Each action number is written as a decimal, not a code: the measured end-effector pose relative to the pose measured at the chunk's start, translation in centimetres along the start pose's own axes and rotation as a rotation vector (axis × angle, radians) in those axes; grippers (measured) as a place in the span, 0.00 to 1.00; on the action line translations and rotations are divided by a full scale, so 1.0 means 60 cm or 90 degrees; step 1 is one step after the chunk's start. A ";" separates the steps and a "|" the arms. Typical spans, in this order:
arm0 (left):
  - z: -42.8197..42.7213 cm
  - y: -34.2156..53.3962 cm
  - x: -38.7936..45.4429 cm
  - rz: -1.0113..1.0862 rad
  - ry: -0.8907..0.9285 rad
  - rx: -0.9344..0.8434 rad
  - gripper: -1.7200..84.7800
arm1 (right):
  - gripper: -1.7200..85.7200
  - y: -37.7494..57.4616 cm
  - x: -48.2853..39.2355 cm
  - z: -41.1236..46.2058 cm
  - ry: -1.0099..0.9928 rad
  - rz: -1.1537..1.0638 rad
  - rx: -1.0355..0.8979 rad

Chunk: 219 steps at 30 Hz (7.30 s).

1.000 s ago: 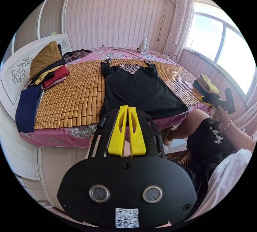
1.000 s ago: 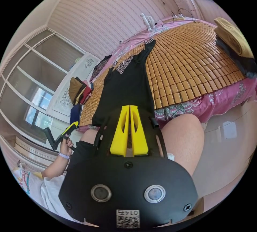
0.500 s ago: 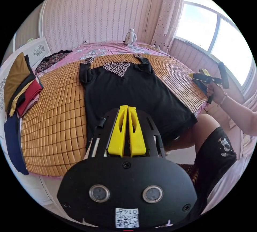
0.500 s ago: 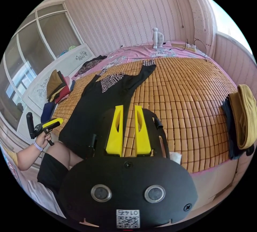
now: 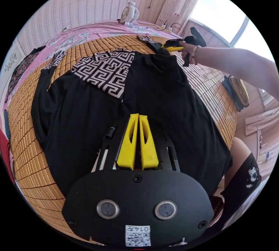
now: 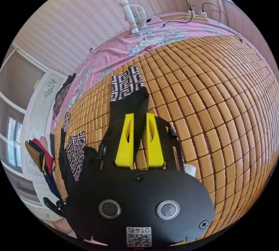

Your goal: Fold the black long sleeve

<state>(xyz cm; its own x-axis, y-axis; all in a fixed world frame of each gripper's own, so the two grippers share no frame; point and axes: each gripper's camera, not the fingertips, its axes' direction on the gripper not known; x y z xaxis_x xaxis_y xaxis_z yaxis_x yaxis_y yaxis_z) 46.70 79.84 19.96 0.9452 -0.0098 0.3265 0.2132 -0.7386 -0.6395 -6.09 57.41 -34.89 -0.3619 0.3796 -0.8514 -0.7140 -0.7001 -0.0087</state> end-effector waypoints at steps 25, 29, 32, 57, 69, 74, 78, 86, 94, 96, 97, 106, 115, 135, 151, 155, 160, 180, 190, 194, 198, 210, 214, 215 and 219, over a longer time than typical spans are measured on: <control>-0.051 -0.436 0.061 0.053 0.058 0.011 0.01 | 0.09 0.224 0.114 -0.390 0.250 -0.016 -0.063; -0.011 -0.518 0.091 0.090 0.069 -0.026 0.02 | 0.12 0.266 0.131 -0.366 0.125 0.049 -0.075; 0.019 -0.571 0.114 0.097 0.070 -0.047 0.02 | 0.15 0.254 0.096 -0.315 0.106 -0.007 -0.080; 0.043 -0.721 0.186 0.132 -0.019 -0.075 0.07 | 0.14 0.347 0.284 -0.415 0.127 0.279 0.036; 0.066 -0.725 0.181 0.113 -0.018 -0.087 0.01 | 0.03 0.302 0.259 -0.252 0.371 0.089 -0.060; 0.082 -0.731 0.199 0.129 -0.035 -0.069 0.01 | 0.03 0.274 0.276 -0.226 0.383 0.076 -0.043; 0.098 -0.733 0.195 0.114 -0.034 -0.071 0.01 | 0.03 0.266 0.294 -0.208 0.378 0.101 -0.034; 0.110 -0.685 0.173 0.128 -0.038 -0.065 0.01 | 0.01 0.312 0.255 -0.153 0.330 0.065 -0.083; 0.125 -0.624 0.142 0.107 -0.038 -0.058 0.02 | 0.01 0.320 0.261 -0.082 0.380 0.056 -0.113; 0.122 -0.602 0.122 0.070 -0.008 -0.050 0.05 | 0.01 0.321 0.256 -0.072 0.384 0.059 -0.116; 0.115 -0.583 0.110 0.053 0.021 -0.043 0.07 | 0.01 0.324 0.250 -0.067 0.408 0.057 -0.123; -0.088 -0.295 0.001 0.014 0.041 -0.011 0.09 | 0.01 0.363 0.105 -0.001 0.354 -0.141 -0.142; -0.144 0.090 -0.158 -0.240 -0.082 -0.091 0.08 | 0.02 0.241 -0.196 0.266 0.058 -0.501 -0.127; -0.047 0.381 -0.250 -0.292 0.007 -0.006 0.02 | 0.04 0.100 -0.722 0.897 0.104 -0.487 -0.219; -0.188 0.596 -0.296 -0.439 -0.085 0.080 0.08 | 0.11 0.177 -0.660 0.697 -0.279 -0.792 -0.260; -0.206 0.632 -0.349 -0.469 -0.194 0.075 0.09 | 0.12 0.212 -0.598 0.739 -0.220 -0.748 -0.316; -0.150 0.595 -0.408 -0.400 -0.223 0.045 0.11 | 0.12 0.251 -0.562 0.775 -0.143 -0.757 -0.348; -0.179 0.767 -0.450 -0.576 -0.227 -0.079 0.08 | 0.12 0.225 -0.566 0.851 -0.073 -0.692 -0.295; -0.131 0.782 -0.506 -0.661 -0.172 -0.033 0.08 | 0.05 0.210 -0.600 0.930 0.043 -0.637 -0.284; -0.148 0.772 -0.522 -0.665 -0.169 -0.010 0.02 | 0.03 0.196 -0.604 0.912 0.018 -0.645 -0.282; -0.168 0.750 -0.551 -0.645 -0.206 0.016 0.01 | 0.03 0.186 -0.603 0.904 -0.003 -0.625 -0.283; -0.152 0.711 -0.623 -0.727 -0.202 0.030 0.10 | 0.08 0.206 -0.539 0.746 -0.027 -0.613 -0.152; -0.209 0.643 -0.523 -0.629 -0.247 0.086 0.10 | 0.08 0.296 -0.427 0.631 0.116 -0.650 -0.183; -0.210 0.615 -0.485 -0.585 -0.245 0.078 0.09 | 0.08 0.324 -0.384 0.606 0.151 -0.638 -0.236; -0.153 0.531 -0.372 -0.473 -0.108 0.023 0.09 | 0.08 0.400 -0.253 0.530 0.235 -0.545 -0.387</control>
<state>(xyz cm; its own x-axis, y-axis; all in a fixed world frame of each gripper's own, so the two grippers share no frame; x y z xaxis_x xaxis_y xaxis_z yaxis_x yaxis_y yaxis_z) 30.16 50.34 -1.33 0.5744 0.5868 0.5708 0.8133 -0.4882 -0.3166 -36.80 54.09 -5.47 0.3819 0.7467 -0.5446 -0.1941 -0.5113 -0.8372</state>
